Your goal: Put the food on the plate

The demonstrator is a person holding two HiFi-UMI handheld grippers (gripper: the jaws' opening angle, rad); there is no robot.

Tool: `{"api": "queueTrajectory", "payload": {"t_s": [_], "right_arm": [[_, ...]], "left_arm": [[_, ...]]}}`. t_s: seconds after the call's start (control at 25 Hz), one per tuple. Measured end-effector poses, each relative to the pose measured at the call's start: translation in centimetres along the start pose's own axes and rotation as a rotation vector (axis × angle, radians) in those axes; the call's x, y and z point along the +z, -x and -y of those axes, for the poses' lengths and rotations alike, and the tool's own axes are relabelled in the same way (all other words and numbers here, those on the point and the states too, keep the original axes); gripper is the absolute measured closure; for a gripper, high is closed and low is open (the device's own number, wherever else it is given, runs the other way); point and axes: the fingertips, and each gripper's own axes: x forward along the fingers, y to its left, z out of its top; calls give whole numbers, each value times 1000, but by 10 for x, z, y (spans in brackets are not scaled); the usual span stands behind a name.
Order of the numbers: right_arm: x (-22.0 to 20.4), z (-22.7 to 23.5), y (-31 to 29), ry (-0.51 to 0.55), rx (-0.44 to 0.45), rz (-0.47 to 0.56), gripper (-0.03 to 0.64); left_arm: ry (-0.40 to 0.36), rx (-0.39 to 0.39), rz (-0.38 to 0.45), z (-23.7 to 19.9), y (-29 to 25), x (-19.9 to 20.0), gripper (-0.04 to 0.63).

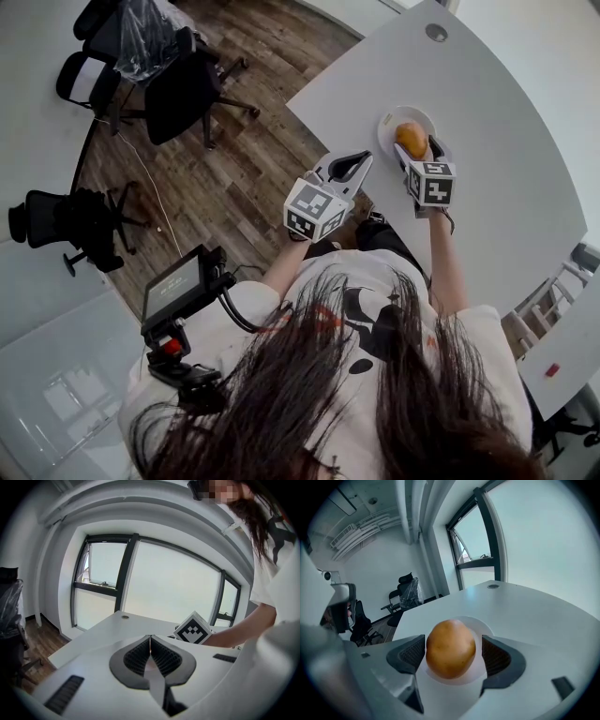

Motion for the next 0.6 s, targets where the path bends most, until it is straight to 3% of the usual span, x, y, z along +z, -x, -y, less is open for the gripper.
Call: {"api": "queueTrajectory", "payload": {"t_s": [0.28,0.6], "right_arm": [[20,-6,40,-84,-24,157,253],[34,-43,91,-150,29,292,255]], "left_arm": [[-13,-13,12,7,16,-1,589],[-24,-21,41,15,46,-1,589]]}}
